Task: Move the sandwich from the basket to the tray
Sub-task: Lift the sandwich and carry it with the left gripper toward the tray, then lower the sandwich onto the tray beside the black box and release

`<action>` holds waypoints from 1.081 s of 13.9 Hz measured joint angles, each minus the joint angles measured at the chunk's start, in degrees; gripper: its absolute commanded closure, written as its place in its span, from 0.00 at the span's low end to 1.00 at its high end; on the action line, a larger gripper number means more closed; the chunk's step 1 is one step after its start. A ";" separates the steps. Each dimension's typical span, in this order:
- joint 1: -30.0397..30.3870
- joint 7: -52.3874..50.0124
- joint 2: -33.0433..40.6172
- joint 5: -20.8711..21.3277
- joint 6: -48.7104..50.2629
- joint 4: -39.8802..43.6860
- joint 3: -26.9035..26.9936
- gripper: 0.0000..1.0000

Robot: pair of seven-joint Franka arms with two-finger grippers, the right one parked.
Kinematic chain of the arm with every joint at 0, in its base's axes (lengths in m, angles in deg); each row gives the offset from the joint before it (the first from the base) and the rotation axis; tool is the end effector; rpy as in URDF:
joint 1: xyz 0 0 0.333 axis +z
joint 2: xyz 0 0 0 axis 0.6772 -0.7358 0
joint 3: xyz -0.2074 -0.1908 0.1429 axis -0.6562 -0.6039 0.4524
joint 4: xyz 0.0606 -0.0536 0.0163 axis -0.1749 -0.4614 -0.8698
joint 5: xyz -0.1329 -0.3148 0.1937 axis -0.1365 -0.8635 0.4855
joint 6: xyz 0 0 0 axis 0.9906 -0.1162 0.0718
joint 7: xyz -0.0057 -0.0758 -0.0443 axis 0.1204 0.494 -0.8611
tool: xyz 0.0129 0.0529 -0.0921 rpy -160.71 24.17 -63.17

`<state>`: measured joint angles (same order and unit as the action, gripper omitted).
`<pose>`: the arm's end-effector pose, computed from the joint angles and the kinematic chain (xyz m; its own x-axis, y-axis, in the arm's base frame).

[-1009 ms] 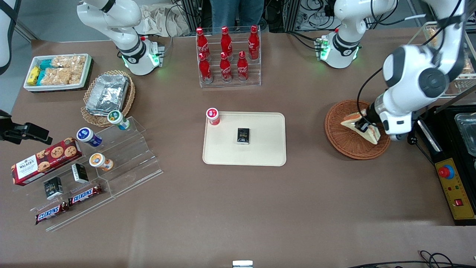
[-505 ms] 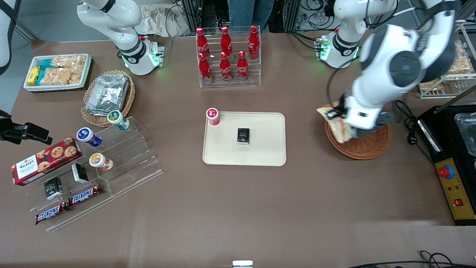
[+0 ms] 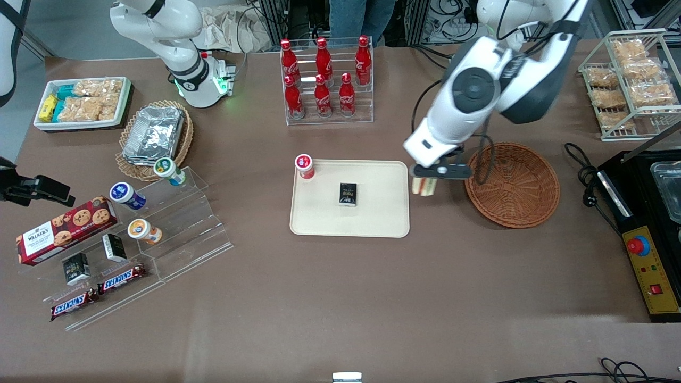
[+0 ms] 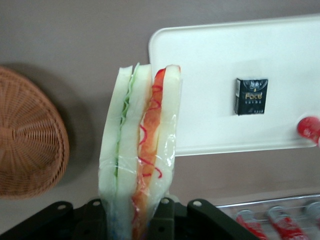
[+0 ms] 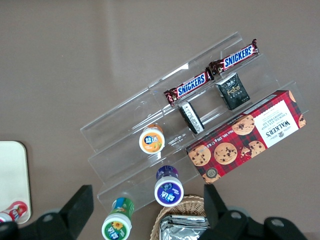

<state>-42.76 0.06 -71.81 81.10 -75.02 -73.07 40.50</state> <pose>0.4701 -0.3338 0.4373 0.9748 -0.1585 -0.1571 -0.1621 -0.9867 -0.0103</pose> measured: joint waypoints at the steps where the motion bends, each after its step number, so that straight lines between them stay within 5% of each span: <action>1: -2.21 -0.65 -0.99 1.56 -2.13 -0.59 -0.03 1.00; 6: -4.66 -9.46 -6.12 4.99 -17.60 -10.14 0.34 1.00; 9: -4.63 -17.88 -12.33 10.27 -20.01 -10.81 0.83 1.00; 15: -4.45 -20.42 -19.05 13.32 -26.68 -10.67 0.99 1.00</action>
<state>-47.21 -20.35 -90.86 94.42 -101.70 -83.74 41.49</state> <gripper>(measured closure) 0.789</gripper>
